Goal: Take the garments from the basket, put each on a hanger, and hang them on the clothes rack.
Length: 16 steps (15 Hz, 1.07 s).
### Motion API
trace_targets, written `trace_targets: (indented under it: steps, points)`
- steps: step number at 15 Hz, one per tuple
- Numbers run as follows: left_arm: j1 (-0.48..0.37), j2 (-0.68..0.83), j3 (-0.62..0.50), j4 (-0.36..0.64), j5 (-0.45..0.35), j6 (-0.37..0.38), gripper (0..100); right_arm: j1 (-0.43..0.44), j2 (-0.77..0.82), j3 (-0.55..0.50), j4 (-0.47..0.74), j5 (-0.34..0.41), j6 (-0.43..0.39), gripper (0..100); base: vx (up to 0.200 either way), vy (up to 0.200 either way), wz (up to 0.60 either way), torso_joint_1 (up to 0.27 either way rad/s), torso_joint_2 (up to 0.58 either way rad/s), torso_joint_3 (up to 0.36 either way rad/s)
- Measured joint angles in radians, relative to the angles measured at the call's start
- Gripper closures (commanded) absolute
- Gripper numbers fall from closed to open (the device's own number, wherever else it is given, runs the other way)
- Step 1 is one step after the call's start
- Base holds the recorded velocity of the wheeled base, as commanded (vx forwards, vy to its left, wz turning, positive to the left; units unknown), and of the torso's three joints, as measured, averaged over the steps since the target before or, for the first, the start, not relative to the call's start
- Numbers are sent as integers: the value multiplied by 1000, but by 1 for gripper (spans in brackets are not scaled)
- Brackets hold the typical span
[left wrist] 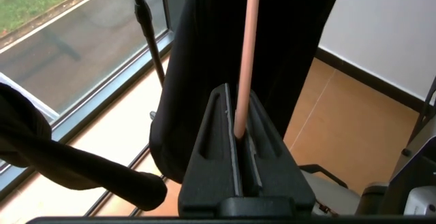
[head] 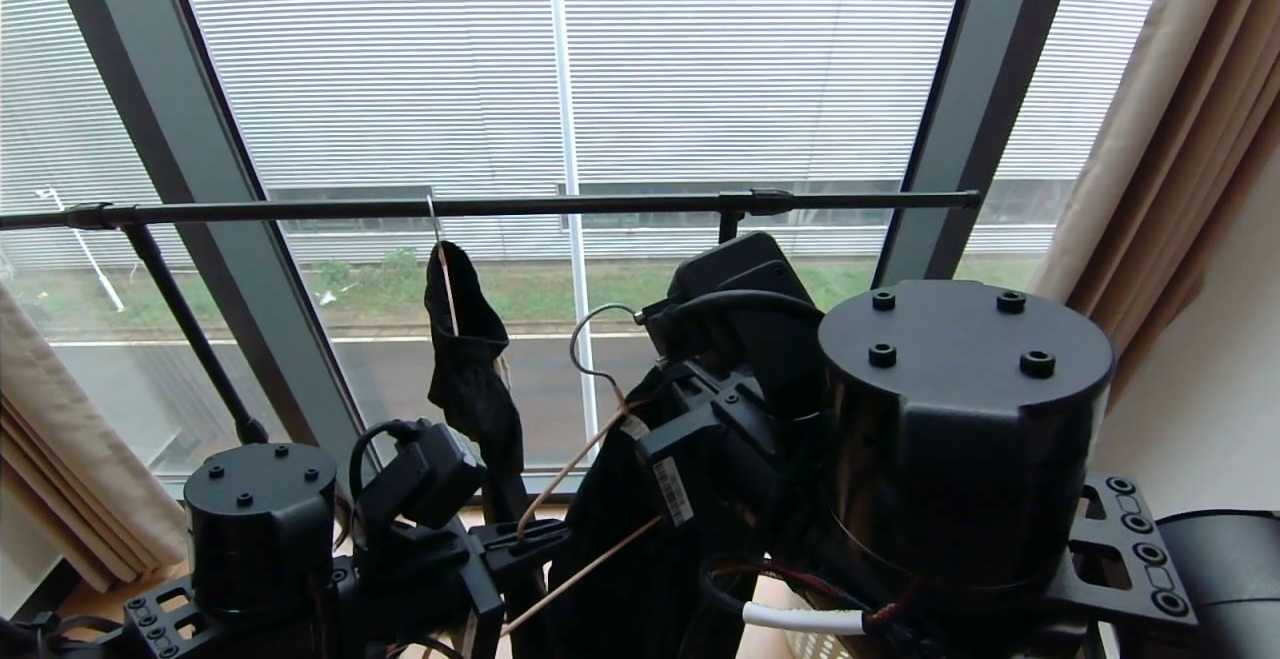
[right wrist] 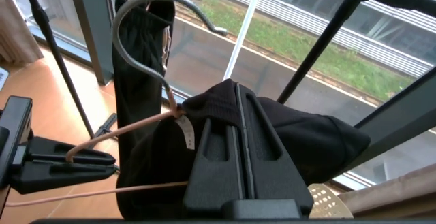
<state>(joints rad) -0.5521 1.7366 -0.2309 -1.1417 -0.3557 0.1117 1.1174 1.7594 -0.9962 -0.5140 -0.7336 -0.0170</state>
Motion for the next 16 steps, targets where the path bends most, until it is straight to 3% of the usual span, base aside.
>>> trace_targets:
  steps: [4,5,16]
  points:
    - [0,2,9,-33,0,0,100,16,-4,6,-6,-3,0,100,0,0,0,0,0,0]
    - [0,2,13,-38,0,0,100,17,-4,7,-6,-3,0,0,0,0,0,0,0,0]
    - [-3,0,35,-79,0,3,100,-123,3,-24,-6,6,-4,0,0,0,0,0,0,0]
